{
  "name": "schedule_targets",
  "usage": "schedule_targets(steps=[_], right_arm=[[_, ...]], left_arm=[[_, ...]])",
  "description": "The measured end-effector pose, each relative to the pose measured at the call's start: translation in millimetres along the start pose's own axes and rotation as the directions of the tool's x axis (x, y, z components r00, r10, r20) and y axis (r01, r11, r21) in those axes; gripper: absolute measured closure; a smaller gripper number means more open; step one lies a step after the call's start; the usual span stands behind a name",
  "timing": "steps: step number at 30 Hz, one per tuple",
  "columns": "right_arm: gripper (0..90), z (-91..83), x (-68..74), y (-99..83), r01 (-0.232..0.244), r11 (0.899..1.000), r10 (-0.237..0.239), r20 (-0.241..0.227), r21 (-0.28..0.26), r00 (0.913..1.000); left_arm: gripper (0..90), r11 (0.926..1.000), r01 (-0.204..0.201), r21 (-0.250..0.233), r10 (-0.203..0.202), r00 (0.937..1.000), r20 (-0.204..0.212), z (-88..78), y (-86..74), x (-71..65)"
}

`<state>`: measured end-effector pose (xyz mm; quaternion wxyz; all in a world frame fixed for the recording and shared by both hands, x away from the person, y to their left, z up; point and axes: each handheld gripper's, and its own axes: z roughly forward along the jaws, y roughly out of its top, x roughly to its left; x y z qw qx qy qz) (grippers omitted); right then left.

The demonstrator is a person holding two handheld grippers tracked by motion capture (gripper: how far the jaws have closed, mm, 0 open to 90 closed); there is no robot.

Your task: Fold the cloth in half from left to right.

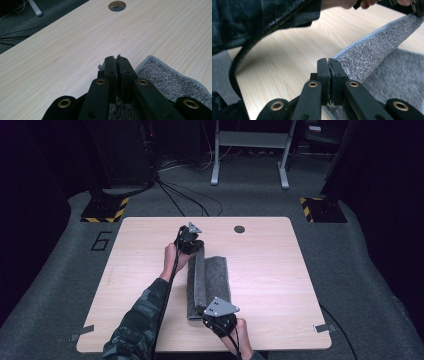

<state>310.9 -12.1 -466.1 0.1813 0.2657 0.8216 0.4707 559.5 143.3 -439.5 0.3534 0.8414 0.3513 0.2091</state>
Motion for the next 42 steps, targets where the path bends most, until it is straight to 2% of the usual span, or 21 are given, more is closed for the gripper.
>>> schedule_targets(steps=[5, 11, 14, 24, 28, 33, 37, 38, 42], right_arm=[[88.0, -2.7, -7.9, -10.6, -0.022, 0.999, 0.022, 0.017, 0.026, 0.9996], [88.0, -9.5, -18.6, -21.9, -0.073, 0.997, 0.072, 0.044, 0.025, 0.9964], [87.9, -11.5, -23.0, -27.0, -0.088, 0.995, 0.086, 0.044, 0.037, 0.9953], [87.8, -13.4, -27.2, -43.2, -0.146, 0.988, 0.143, 0.046, 0.057, 0.9886], [87.6, -16.4, -26.5, -46.0, -0.139, 0.989, 0.136, 0.055, 0.058, 0.9892], [87.0, -20.5, -33.4, -53.6, -0.162, 0.985, 0.158, 0.078, 0.056, 0.9844], [85.6, -27.5, -37.5, -61.6, -0.177, 0.982, 0.169, 0.113, 0.065, 0.9791], [84.3, -28.7, -37.8, -62.8, -0.184, 0.980, 0.176, 0.115, 0.069, 0.9777], [80.2, -37.1, -43.0, -69.7, -0.192, 0.978, 0.179, 0.141, 0.085, 0.9737]], left_arm=[[86.6, 0.9999, 0.008, 0.015, -0.008, 0.9998, 0.016, 14.9, 1.6, -6.8], [86.6, 0.9993, 0.001, 0.036, -0.002, 0.9997, 0.023, 28.9, 2.8, -14.0], [86.5, 0.9993, 0.000, 0.039, -0.001, 0.9998, 0.021, 35.1, 3.7, -16.7], [86.1, 0.9971, -0.016, 0.075, 0.011, 0.9979, 0.063, 52.1, 8.0, -31.7], [85.1, 0.9957, -0.031, 0.087, 0.025, 0.9969, 0.075, 58.5, 9.5, -37.7], [80.4, 0.9966, -0.013, 0.082, 0.007, 0.9971, 0.076, 65.0, 8.6, -38.2], [78.0, 0.9979, -0.001, 0.065, -0.004, 0.9965, 0.083, 66.9, 9.2, -38.1], [74.9, 0.9980, -0.003, 0.064, -0.002, 0.9964, 0.085, 67.1, 9.7, -38.4], [52.8, 0.9962, 0.001, 0.087, -0.011, 0.9937, 0.112, 68.7, 12.8, -41.8]])
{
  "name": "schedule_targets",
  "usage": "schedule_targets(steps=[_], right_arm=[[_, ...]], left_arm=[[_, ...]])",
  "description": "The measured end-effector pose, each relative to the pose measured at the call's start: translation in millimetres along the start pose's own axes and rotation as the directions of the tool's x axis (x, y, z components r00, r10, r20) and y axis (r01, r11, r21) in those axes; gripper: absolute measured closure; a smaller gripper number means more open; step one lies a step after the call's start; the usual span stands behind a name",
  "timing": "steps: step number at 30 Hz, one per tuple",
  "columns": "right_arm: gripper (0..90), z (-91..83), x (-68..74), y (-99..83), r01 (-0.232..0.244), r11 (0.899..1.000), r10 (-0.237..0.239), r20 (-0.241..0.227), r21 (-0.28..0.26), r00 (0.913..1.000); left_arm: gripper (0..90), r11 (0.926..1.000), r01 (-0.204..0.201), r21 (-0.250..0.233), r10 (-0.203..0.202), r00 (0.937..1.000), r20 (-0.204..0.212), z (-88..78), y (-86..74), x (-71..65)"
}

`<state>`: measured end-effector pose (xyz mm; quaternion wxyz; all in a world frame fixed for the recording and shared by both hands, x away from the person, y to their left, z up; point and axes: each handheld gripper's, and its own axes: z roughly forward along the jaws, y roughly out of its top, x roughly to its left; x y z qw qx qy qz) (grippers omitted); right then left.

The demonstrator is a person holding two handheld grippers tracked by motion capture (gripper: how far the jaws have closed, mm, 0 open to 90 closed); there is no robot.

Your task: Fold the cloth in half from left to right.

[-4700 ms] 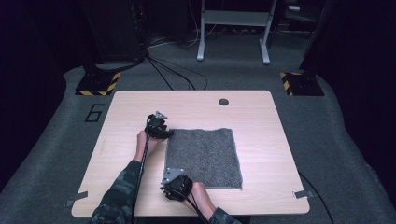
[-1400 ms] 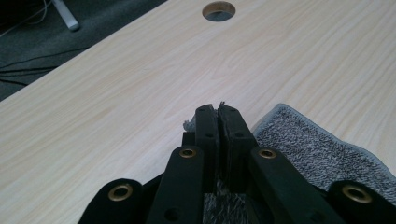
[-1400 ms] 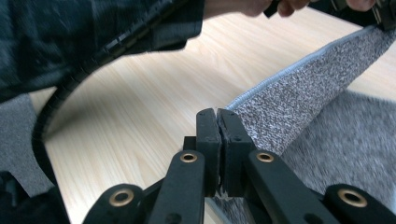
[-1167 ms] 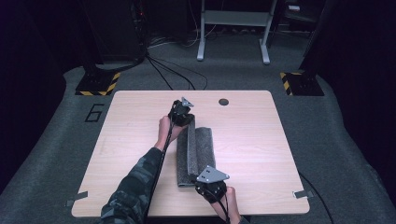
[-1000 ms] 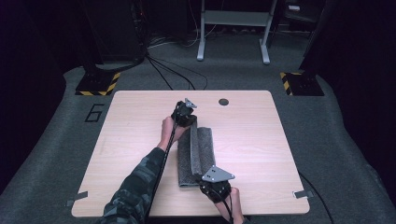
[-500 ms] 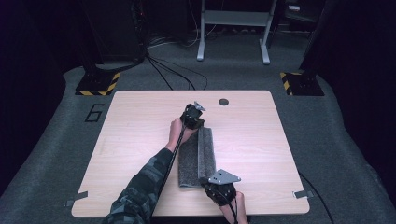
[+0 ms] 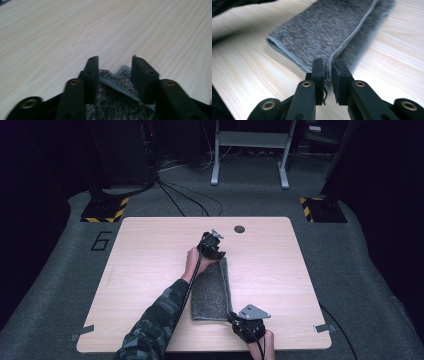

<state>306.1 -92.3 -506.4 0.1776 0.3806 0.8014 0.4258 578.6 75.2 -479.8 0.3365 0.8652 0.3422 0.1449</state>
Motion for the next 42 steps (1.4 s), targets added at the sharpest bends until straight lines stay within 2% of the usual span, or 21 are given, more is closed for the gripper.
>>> schedule_targets(steps=[1, 4, 5, 9, 12, 14, 18, 22, 25, 26, 29, 30, 35, 39, 42], right_arm=[[79.3, -2.4, -2.5, -1.8, -0.014, 1.000, 0.014, 0.014, -0.005, 0.9998], [74.9, -8.9, -11.9, -4.0, -0.044, 0.999, 0.045, 0.033, -0.010, 0.9985], [73.9, -10.6, -14.2, -4.1, -0.054, 0.998, 0.054, 0.034, -0.012, 0.9980], [65.7, -14.9, -20.0, -2.1, -0.073, 0.997, 0.074, 0.046, -0.028, 0.9962], [58.1, -12.0, -23.3, 1.5, -0.070, 0.997, 0.071, 0.030, -0.034, 0.9970], [56.4, -7.1, -25.8, 5.5, -0.060, 0.998, 0.060, 0.034, -0.023, 0.9976], [49.7, 8.7, -31.8, 11.2, -0.045, 0.998, 0.044, 0.053, 0.032, 0.9976], [45.1, 23.0, -33.9, 5.7, -0.070, 0.992, 0.068, 0.025, 0.108, 0.9974], [45.0, 25.0, -30.2, 0.2, -0.072, 0.989, 0.068, 0.035, 0.128, 0.9971], [45.0, 24.8, -29.0, -1.4, -0.050, 0.991, 0.045, 0.042, 0.125, 0.9981], [44.4, 23.7, -24.1, -1.8, -0.017, 0.991, 0.008, 0.066, 0.136, 0.9978], [44.4, 23.7, -22.4, -2.2, 0.011, 0.991, -0.021, 0.074, 0.134, 0.9970], [44.7, 22.5, -20.7, -3.3, 0.016, 0.991, -0.027, 0.081, 0.133, 0.9964], [45.0, 21.5, -17.8, -4.9, 0.002, 0.992, -0.015, 0.095, 0.130, 0.9954], [44.8, 21.3, -16.7, -5.2, 0.012, 0.992, -0.023, 0.089, 0.128, 0.9958]], left_arm=[[47.3, 1.0000, -0.003, 0.009, 0.003, 1.0000, 0.003, -1.8, 0.5, -0.2], [34.1, 0.9998, 0.013, -0.013, -0.013, 0.9999, 0.004, -11.1, 0.4, 3.4], [31.7, 0.9993, 0.023, -0.030, -0.023, 0.9997, 0.003, -15.3, -0.5, 6.1], [24.3, 0.9985, 0.042, -0.034, -0.043, 0.9990, -0.015, -26.9, -7.4, 13.1], [23.0, 0.9992, 0.033, -0.023, -0.034, 0.9986, -0.040, -33.1, -19.9, 13.5], [22.9, 0.9997, 0.022, -0.005, -0.023, 0.9976, -0.066, -38.6, -31.1, 15.1], [23.2, 0.9978, 0.066, 0.007, -0.065, 0.9914, -0.113, -45.6, -51.7, 28.7], [22.6, 0.9920, 0.119, 0.044, -0.110, 0.9814, -0.157, -44.2, -68.6, 46.9], [22.5, 0.9894, 0.133, 0.057, -0.121, 0.9765, -0.178, -39.1, -75.5, 54.0], [22.6, 0.9890, 0.135, 0.060, -0.122, 0.9751, -0.185, -37.4, -76.7, 55.2], [22.3, 0.9885, 0.140, 0.058, -0.126, 0.9737, -0.190, -31.5, -79.6, 58.4], [22.2, 0.9883, 0.142, 0.055, -0.129, 0.9732, -0.190, -31.0, -79.4, 58.4], [22.1, 0.9904, 0.132, 0.042, -0.122, 0.9734, -0.194, -28.4, -78.5, 61.7], [20.7, 0.9842, 0.176, 0.024, -0.169, 0.9724, -0.161, -26.0, -80.8, 69.1], [19.6, 0.9836, 0.180, 0.015, -0.175, 0.9720, -0.156, -25.5, -81.9, 70.1]])
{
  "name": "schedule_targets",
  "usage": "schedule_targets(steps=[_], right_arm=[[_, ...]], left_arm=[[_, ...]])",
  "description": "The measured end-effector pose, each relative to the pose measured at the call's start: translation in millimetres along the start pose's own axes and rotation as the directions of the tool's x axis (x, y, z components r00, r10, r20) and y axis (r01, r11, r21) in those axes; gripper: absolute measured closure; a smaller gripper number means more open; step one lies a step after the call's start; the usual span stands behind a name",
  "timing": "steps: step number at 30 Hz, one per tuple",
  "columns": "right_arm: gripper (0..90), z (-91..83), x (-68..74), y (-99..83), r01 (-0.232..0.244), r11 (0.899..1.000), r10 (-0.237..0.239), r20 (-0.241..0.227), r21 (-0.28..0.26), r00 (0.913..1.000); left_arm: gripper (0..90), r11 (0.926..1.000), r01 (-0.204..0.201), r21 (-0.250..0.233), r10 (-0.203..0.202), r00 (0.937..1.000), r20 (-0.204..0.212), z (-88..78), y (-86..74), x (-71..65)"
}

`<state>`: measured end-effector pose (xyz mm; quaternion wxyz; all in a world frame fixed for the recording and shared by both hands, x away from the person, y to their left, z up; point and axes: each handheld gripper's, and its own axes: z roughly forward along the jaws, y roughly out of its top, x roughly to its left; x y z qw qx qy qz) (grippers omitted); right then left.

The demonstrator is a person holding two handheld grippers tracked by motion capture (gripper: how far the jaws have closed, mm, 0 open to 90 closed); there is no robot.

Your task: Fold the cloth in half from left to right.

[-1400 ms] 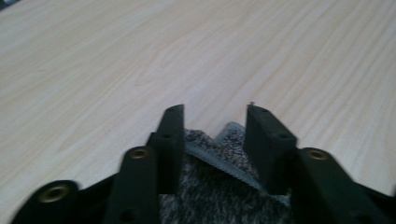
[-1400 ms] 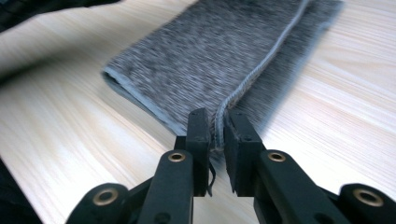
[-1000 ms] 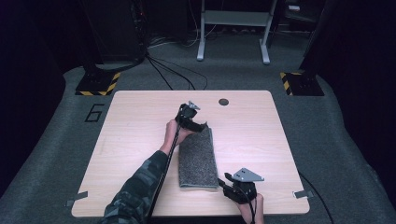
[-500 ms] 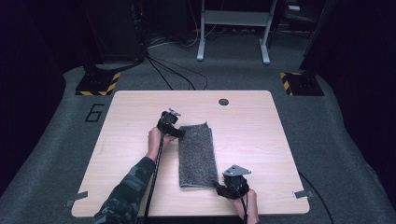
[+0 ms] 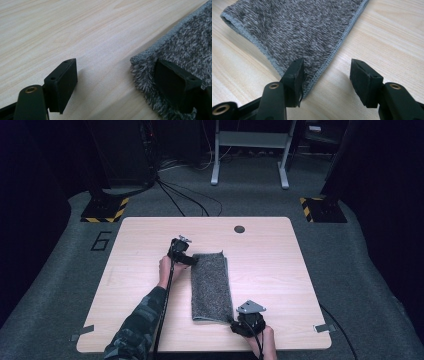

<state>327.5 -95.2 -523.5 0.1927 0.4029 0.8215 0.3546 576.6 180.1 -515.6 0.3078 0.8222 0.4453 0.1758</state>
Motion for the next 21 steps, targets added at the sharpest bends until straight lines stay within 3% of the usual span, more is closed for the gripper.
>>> schedule_targets(steps=[3, 6, 13, 21], right_arm=[[39.9, 0.6, -3.1, 2.2, -0.001, 1.000, 0.001, -0.033, 0.015, 0.9995], [34.3, -0.8, -14.7, 12.6, -0.003, 1.000, 0.003, -0.071, 0.002, 0.9974], [25.3, -5.2, -30.4, 49.6, 0.035, 0.999, -0.036, -0.045, -0.027, 0.9983], [25.0, 27.7, -71.6, 87.6, -0.044, 0.999, 0.043, -0.067, -0.010, 0.9968]], left_arm=[[19.8, 0.9999, 0.000, 0.011, 0.000, 1.0000, -0.004, -1.9, 1.1, -0.9], [21.2, 0.9993, 0.031, -0.021, -0.030, 0.9993, 0.024, -7.6, 1.8, 0.3], [19.8, 0.9989, 0.024, -0.041, -0.022, 0.9985, 0.051, -20.9, 7.1, -3.1], [19.3, 0.9995, 0.020, -0.025, -0.019, 0.9981, 0.058, -22.7, 8.8, -4.0]])
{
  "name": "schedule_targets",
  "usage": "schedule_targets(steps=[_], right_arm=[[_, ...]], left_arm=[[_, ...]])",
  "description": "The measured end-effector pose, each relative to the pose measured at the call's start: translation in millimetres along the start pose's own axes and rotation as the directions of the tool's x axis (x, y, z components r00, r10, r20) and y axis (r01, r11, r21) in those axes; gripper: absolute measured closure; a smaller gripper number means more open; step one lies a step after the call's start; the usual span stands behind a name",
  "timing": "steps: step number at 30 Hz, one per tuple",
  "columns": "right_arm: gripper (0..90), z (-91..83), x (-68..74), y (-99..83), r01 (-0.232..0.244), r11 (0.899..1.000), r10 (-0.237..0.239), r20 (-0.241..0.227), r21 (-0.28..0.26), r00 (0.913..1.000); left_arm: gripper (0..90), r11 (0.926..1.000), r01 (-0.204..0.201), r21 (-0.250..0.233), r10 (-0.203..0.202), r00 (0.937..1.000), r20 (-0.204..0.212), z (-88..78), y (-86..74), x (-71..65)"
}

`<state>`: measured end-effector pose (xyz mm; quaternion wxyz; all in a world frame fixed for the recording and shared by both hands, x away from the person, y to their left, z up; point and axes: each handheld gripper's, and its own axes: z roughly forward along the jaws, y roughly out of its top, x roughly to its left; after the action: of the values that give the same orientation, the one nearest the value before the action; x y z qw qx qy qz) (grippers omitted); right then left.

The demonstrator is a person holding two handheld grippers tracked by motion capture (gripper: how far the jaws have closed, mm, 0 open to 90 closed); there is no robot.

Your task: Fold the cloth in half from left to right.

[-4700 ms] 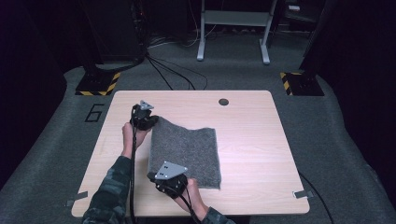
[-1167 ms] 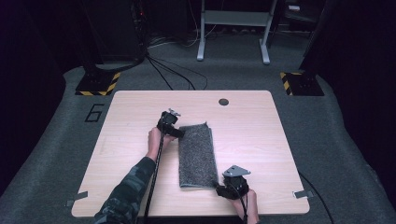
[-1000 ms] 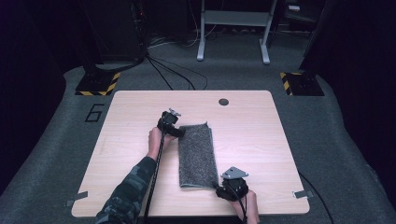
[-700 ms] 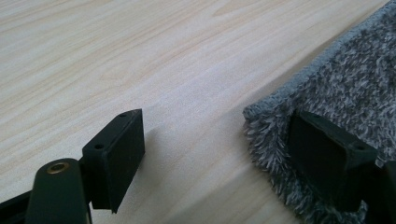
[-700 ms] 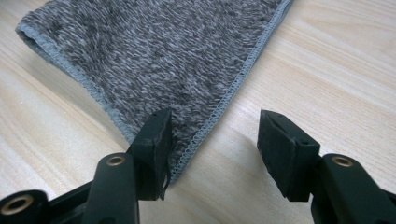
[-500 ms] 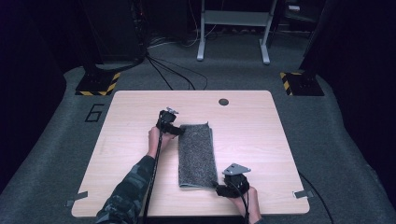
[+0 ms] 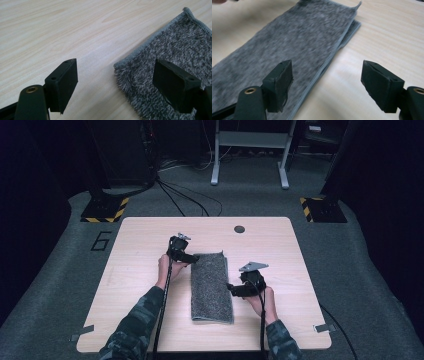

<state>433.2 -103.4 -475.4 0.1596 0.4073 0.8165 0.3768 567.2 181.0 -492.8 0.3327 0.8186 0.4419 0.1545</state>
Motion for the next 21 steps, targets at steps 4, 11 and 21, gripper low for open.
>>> schedule_targets(steps=[4, 11, 21], right_arm=[[25.3, 14.3, -15.4, 14.9, -0.032, 0.999, 0.032, 0.013, 0.002, 0.9994], [26.8, 35.6, -31.9, 36.9, -0.065, 0.998, 0.065, 0.014, 0.015, 0.9978], [29.2, 73.4, -54.1, 59.5, -0.126, 0.991, 0.124, 0.041, 0.046, 0.9914]], left_arm=[[15.7, 0.9998, 0.007, 0.018, -0.007, 0.9999, 0.008, 3.3, -1.7, 1.7], [17.3, 0.9998, 0.012, 0.017, -0.012, 0.9999, 0.010, 5.6, -1.9, 2.0], [18.2, 0.9995, 0.021, 0.022, -0.022, 0.9996, 0.019, 13.7, -0.8, 1.2]])
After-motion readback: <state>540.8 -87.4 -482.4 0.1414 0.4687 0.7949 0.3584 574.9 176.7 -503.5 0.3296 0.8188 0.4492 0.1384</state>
